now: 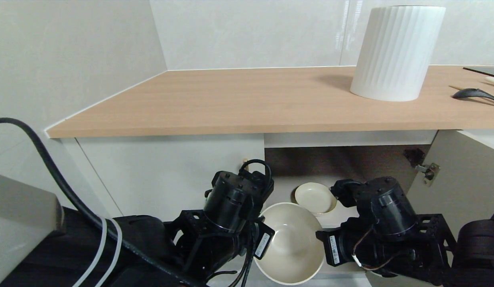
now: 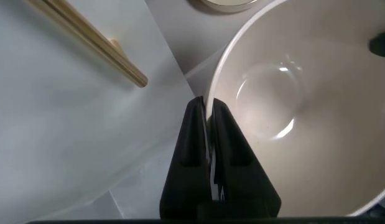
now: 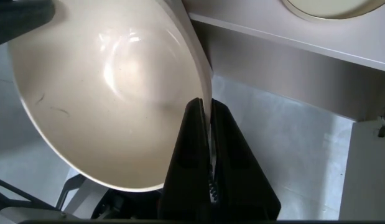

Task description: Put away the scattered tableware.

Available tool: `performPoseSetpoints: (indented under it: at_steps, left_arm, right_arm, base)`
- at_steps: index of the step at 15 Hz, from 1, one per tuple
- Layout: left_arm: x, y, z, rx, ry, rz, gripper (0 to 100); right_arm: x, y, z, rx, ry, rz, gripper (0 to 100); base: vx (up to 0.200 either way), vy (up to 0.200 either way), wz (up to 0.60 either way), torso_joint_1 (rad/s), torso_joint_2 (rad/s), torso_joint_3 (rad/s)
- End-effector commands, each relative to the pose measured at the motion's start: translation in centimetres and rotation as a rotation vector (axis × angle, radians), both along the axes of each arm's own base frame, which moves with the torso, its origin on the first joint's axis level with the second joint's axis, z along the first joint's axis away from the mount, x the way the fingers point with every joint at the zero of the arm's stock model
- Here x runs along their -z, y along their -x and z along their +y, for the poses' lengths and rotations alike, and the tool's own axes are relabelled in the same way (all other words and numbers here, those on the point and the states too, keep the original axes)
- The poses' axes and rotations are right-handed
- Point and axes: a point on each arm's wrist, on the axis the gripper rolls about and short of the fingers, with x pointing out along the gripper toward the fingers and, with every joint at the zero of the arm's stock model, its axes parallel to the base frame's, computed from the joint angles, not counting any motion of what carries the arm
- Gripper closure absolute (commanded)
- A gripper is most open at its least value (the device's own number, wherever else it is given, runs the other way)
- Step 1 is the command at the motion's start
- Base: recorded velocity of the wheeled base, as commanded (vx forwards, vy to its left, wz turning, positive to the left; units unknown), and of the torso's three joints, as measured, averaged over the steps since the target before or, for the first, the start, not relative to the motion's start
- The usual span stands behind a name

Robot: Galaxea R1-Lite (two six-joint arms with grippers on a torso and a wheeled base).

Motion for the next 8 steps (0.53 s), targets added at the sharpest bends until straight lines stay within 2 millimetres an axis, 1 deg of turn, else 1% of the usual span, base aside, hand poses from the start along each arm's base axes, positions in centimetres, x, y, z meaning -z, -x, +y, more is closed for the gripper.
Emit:
performPoseSetpoints:
  at_steps: [1, 4, 8]
  left_arm:
    - [0.2, 0.0, -0.1, 0.002, -0.002, 0.003, 0]
    - [-0.2, 0.1, 0.1, 0.001, 0.006, -0.002, 0]
    - [-2.3, 0.8, 0.9, -0.002, 0.052, -0.045, 0]
  right_arm:
    - [0.2, 0.1, 0.3, -0.011, 0.005, 0.006, 100]
    - [0.3, 0.2, 0.2, -0.012, 0.01, 0.009, 100]
    - [0.1, -0.2, -0.3, 0.046, 0.032, -0.02, 100]
  base:
    - [0.0, 0.0, 0.0, 0.0, 0.0, 0.0]
    - [0.0, 0.0, 0.0, 0.0, 0.0, 0.0]
    - [0.0, 0.0, 0.0, 0.0, 0.0, 0.0]
